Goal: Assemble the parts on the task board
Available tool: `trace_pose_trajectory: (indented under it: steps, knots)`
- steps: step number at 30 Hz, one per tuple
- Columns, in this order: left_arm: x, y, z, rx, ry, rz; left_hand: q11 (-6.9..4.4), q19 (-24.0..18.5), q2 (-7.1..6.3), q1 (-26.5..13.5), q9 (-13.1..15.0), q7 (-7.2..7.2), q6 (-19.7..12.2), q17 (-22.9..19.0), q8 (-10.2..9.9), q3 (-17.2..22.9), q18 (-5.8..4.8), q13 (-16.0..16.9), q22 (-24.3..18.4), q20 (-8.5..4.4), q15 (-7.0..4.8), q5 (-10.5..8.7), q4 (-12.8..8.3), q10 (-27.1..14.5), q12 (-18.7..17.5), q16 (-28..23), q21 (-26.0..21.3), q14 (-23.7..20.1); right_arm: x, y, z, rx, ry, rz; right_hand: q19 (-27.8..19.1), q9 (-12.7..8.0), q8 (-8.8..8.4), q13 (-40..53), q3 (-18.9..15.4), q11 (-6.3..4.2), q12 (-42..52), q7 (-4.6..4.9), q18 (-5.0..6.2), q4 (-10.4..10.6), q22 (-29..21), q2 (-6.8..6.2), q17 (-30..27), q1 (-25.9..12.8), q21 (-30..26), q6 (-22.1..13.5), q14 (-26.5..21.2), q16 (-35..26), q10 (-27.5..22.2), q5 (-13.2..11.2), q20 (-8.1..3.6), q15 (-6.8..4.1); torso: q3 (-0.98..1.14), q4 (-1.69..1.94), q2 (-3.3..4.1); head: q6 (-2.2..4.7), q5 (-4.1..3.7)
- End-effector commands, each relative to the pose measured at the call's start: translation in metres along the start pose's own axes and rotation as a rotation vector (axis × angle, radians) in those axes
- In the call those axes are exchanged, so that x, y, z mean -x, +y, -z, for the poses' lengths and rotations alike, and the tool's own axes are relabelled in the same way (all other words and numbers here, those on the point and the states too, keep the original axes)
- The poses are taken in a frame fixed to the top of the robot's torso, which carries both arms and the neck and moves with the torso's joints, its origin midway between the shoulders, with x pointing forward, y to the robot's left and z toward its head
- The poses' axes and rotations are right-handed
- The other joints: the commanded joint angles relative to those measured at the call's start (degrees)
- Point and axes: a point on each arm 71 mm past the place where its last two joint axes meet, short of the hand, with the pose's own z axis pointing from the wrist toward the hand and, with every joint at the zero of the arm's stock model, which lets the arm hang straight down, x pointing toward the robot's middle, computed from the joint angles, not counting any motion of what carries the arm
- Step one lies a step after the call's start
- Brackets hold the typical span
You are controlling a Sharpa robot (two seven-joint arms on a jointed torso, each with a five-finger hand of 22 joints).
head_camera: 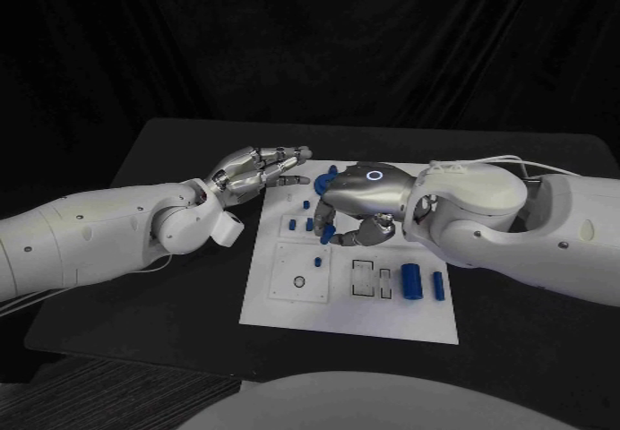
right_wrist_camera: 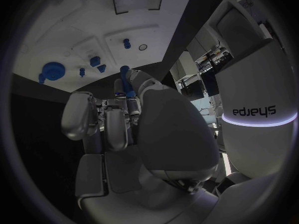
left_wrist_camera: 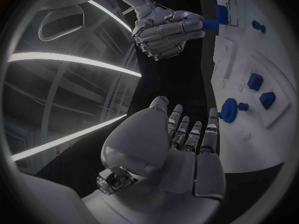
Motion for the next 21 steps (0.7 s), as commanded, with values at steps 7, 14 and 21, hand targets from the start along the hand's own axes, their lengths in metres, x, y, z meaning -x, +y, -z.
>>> trace_pose_trajectory:
  steps: [7, 14, 21]
  knots:
    - [0.001, -0.001, 0.001, -0.022, -0.027, -0.01, 0.71, -5.14, 1.38, -6.28, 0.02, 0.33, -0.4, -0.12, 0.41, -2.61, 0.38, 0.0, -4.46, -0.43, -0.27, -1.75, 0.62, -0.11, 0.58, 0.09, -1.04, -1.04, -0.022, 0.012, -0.024, 0.035, 0.078, 0.049, -0.26, -0.1, -0.49, -0.03, 0.4, 0.29, -0.4, 0.11, 0.32, -0.12, 8.69, 0.17, 0.03, -0.42, -0.37, -0.56, 2.65, 0.15, -0.3, 0.21, 0.32, 0.46, 0.08, 0.12, 0.03, -0.01, 0.91]
    - [0.002, -0.002, 0.002, -0.033, -0.038, -0.017, 0.31, -8.86, 1.77, -7.53, -0.09, 0.0, -1.5, -0.66, 0.2, -3.72, 0.36, -0.07, -7.27, -1.44, -0.41, -2.43, 0.55, -0.45, 0.16, -1.02, -1.26, -3.38, -0.038, 0.019, -0.034, 0.047, 0.089, 0.03, -0.28, -0.11, -0.56, -0.03, 0.48, 0.3, -0.44, 0.12, 0.33, -0.18, 8.68, 0.18, 0.14, -0.41, -0.42, -0.61, 2.67, 0.22, -0.3, 0.25, 0.34, 0.47, -0.06, 0.63, 0.04, -0.01, 0.64]
    - [0.001, -0.002, 0.0, -0.033, -0.03, -0.013, 0.29, -9.03, 1.86, -7.18, -0.07, -0.01, -1.46, -0.69, 0.23, -3.62, 0.37, -0.09, -7.28, -1.5, -0.52, -1.98, 0.44, -0.6, 0.01, -1.07, -1.17, -3.55, -0.048, 0.023, -0.039, 0.052, 0.079, 0.03, -0.28, -0.04, -0.61, 0.06, 0.65, 0.24, -0.36, 0.11, 0.33, -0.39, 8.69, 0.19, 0.26, -0.38, -0.39, -0.51, 2.69, 0.3, -0.05, 0.39, 0.37, 0.46, -0.09, 0.78, 0.08, -0.01, 0.65]
